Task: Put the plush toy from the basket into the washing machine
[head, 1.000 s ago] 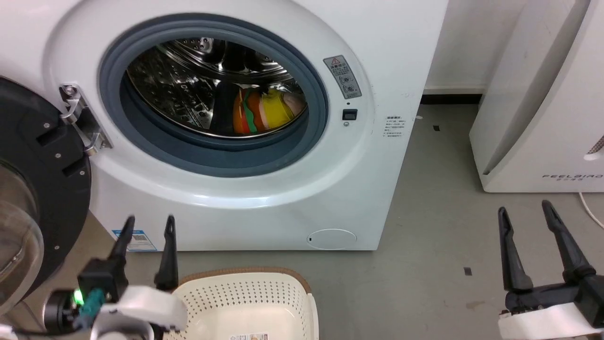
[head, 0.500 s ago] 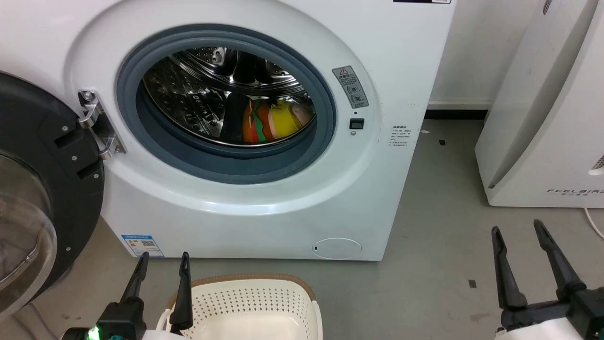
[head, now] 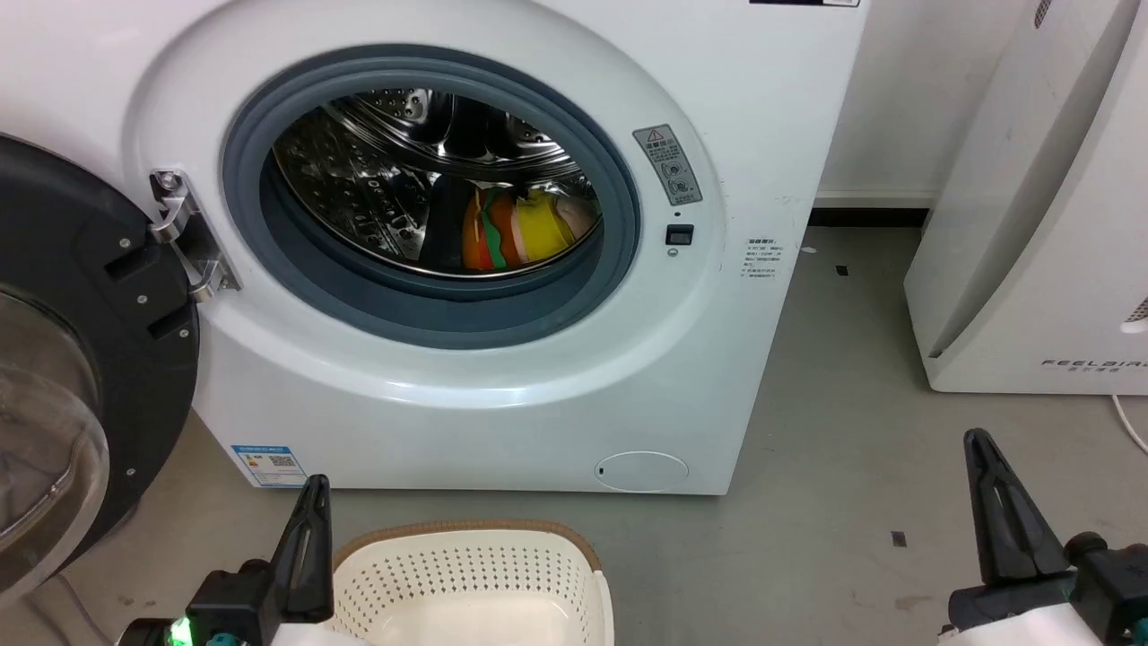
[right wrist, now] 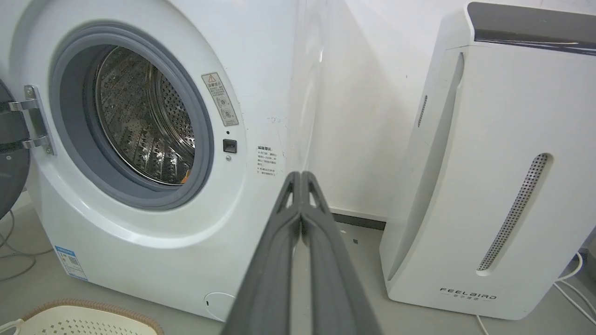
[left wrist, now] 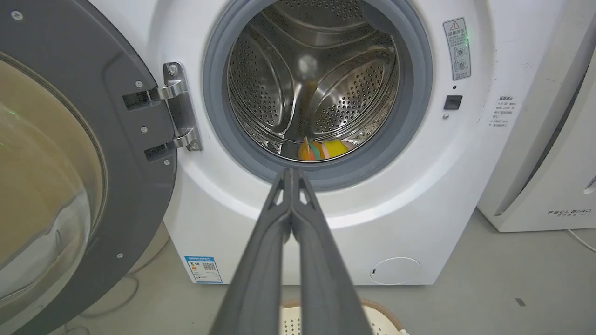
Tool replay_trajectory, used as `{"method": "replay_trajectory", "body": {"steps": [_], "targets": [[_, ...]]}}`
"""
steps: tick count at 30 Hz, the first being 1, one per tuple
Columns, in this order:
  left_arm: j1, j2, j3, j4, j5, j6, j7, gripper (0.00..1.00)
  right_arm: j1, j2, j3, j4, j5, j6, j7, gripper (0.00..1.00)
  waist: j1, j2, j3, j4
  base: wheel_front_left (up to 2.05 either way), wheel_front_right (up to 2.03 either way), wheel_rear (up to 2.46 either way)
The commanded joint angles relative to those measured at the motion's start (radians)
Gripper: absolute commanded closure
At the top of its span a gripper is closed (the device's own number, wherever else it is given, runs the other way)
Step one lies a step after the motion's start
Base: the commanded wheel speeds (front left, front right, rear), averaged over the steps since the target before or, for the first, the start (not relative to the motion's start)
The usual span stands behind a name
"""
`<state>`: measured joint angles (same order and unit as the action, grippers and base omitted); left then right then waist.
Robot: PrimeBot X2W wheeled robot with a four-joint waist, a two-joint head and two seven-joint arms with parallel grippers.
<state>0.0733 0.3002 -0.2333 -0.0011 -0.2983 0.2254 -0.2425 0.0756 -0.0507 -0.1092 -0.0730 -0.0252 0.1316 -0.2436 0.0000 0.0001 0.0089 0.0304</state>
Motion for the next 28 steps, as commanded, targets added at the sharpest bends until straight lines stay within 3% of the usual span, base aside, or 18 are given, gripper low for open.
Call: {"method": "replay_trajectory", "body": {"steps": [1,28], "targets": [[-0.005,-0.007,0.011,0.000,0.015,-0.009,0.006,1.00,-0.005,0.000,0.004,0.004,0.002,0.000,0.007,1.00,0.0000,-0.0001,0.000,-0.001,0.00,0.00,0.00],[-0.021,-0.064,0.063,0.000,0.081,-0.059,0.061,1.00,-0.022,0.000,0.029,0.020,0.007,0.000,0.062,1.00,0.0000,-0.0001,-0.002,-0.008,0.00,0.00,0.00]]}}
